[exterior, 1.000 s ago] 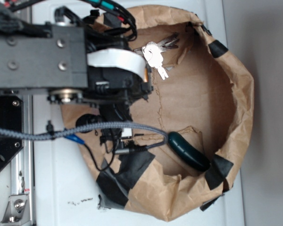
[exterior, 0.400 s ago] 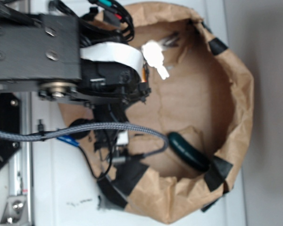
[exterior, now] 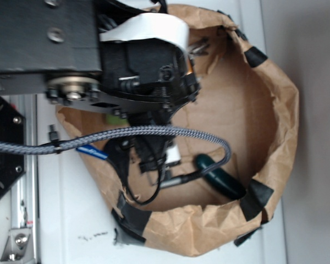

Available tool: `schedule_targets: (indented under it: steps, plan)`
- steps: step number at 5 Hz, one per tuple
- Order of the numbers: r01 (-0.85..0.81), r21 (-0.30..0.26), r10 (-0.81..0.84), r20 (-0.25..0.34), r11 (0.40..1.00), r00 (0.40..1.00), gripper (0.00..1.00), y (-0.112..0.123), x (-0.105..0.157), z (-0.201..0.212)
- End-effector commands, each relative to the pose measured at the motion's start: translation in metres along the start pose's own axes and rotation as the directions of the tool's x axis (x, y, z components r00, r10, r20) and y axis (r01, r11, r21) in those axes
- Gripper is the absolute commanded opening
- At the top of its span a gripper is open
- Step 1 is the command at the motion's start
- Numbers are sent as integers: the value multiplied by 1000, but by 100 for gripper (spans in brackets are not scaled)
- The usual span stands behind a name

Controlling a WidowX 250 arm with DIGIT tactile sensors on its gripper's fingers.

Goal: Grab the silver keys.

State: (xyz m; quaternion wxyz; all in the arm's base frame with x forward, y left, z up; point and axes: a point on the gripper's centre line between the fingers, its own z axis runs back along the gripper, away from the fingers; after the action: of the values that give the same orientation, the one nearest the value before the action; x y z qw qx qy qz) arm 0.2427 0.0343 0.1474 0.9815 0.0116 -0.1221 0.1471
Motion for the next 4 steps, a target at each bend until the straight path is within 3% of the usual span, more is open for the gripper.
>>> schedule_targets:
  steps: [1, 3, 4]
  plan:
    - [30, 27, -32, 71, 999, 997, 100, 10, 16, -34]
    - [33, 52, -37, 72, 998, 997, 100, 18, 9, -50]
    - [22, 65, -26, 63, 998, 998, 100, 37, 7, -48]
